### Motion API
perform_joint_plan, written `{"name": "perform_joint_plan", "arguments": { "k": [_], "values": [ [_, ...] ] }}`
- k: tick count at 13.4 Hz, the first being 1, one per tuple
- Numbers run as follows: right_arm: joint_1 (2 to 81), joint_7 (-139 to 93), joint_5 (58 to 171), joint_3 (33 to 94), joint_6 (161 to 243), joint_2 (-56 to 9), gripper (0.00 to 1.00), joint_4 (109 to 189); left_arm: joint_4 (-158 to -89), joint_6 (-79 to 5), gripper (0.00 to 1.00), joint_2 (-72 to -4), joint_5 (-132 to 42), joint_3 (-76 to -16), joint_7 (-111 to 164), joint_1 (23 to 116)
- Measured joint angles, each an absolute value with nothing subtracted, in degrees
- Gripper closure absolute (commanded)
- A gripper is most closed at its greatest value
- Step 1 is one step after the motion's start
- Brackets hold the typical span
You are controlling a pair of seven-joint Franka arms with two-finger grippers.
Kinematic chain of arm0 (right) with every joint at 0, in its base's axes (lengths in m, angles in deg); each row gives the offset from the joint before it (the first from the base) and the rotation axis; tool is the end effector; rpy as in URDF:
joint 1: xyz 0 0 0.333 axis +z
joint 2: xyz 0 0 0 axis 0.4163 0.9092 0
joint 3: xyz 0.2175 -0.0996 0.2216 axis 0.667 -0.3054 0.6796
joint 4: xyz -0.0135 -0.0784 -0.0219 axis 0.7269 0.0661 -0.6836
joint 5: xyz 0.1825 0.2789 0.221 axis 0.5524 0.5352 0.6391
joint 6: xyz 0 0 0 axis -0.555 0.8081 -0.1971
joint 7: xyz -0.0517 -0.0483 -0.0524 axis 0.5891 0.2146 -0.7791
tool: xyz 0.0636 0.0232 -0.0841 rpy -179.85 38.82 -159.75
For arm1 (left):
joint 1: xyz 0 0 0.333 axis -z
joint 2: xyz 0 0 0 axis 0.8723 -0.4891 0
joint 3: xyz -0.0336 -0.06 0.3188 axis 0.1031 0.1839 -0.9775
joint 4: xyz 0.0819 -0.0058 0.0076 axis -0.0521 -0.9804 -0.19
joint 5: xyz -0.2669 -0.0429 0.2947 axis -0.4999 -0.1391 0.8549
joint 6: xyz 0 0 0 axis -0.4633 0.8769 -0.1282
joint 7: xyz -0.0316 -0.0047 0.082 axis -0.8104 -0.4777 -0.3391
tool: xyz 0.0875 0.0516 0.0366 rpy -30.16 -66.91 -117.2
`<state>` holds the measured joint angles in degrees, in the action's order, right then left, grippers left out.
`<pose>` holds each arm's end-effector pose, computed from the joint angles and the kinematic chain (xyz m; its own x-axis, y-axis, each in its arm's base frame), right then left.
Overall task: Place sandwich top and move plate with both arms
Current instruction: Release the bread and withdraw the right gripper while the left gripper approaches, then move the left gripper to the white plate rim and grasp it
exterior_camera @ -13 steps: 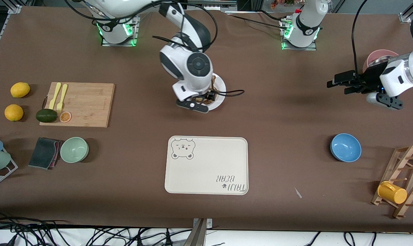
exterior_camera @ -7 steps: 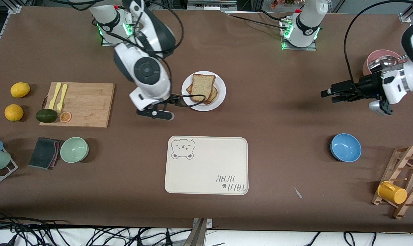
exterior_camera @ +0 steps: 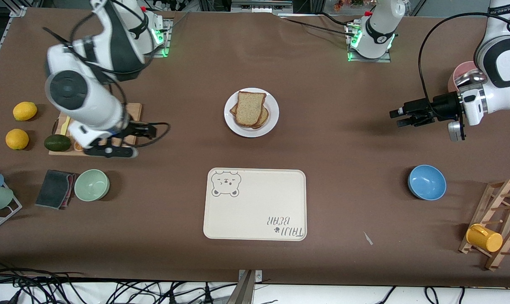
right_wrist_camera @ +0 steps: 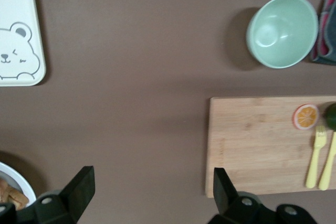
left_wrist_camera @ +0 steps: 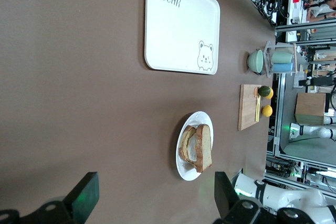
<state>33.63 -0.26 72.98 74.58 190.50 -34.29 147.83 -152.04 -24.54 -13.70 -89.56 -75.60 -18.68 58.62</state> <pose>0.6055 0.1493 0.4563 0.9950 -0.0340 -0.0935 -0.0260 -0.9960 0.0850 0.5025 0.0507 0.3628 0.9998 0.0171 -0.0071 0.0159 -0.6012 0.7989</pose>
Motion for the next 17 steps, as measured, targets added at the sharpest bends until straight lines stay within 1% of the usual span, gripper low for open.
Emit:
{"name": "perform_joint_plan", "arguments": {
  "k": [3, 5, 9, 13, 17],
  "values": [
    [33.0, -8.5, 75.7, 68.5, 189.9, -38.0, 0.00, 147.9, -157.0, -24.7, 0.03, -16.1, -96.8, -75.6, -28.2, 58.6],
    [32.5, -12.7, 77.1, 65.2, 189.4, -39.6, 0.00, 147.9, -158.8, -24.7, 0.07, -18.3, -99.3, -74.9, -31.2, 58.6],
    [31.3, -18.4, 78.1, 59.1, 187.0, -40.8, 0.00, 147.9, -159.9, -22.8, 0.08, -22.5, -102.7, -68.3, -36.4, 59.0],
    [30.4, -18.6, 78.1, 56.5, 185.0, -40.3, 0.00, 149.5, -160.2, -20.4, 0.07, -29.4, -109.2, -65.8, -44.3, 59.3],
    [29.9, -18.6, 76.4, 56.2, 185.0, -39.2, 0.00, 149.9, -160.2, -20.3, 0.07, -33.3, -121.4, -60.8, -48.1, 60.6]
  ]
}}
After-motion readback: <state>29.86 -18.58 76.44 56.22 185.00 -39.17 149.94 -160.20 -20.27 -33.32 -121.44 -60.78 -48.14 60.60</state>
